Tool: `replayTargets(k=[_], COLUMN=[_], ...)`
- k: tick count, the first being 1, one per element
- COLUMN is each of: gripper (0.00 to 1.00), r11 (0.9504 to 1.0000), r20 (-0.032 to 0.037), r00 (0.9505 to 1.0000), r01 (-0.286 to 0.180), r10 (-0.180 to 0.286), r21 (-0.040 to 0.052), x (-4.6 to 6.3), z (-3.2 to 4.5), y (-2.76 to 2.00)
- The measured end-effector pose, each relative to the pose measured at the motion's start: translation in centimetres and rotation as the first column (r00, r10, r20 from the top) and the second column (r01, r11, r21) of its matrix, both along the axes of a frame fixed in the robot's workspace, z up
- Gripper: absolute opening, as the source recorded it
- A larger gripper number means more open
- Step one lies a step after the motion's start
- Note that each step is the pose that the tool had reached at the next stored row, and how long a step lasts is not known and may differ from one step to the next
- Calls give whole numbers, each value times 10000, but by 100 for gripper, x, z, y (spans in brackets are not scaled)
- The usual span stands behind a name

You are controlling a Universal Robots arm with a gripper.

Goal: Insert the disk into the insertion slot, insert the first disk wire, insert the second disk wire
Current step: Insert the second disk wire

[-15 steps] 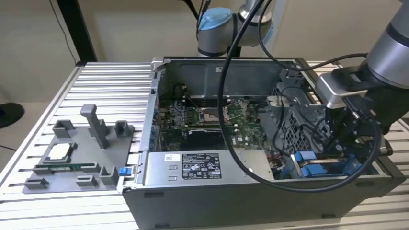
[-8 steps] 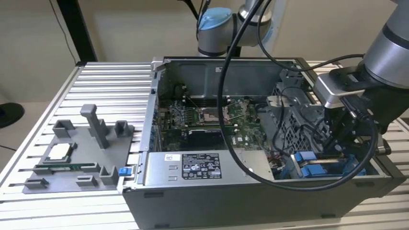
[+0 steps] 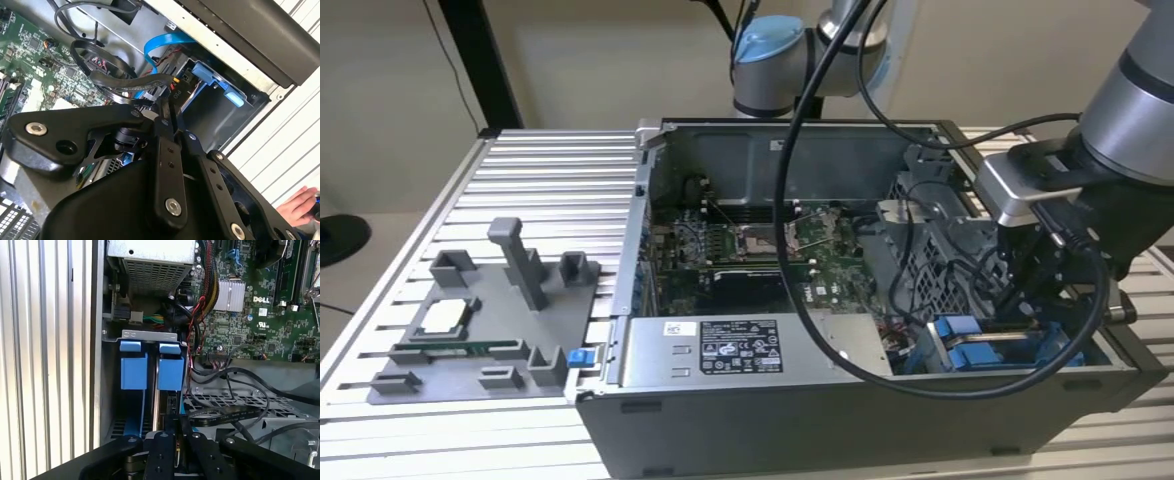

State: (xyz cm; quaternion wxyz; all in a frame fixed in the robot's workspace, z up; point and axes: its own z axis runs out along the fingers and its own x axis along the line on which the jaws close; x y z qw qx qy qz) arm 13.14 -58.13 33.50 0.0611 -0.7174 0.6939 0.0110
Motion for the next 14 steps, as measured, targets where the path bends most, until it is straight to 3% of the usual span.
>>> replayTargets(k=[14], gripper=[0], r11=[10000], r20=[1], r00=[10000], r01=[0], r10=[0], r21=[38], x=[-7], z=[99], y=[-6])
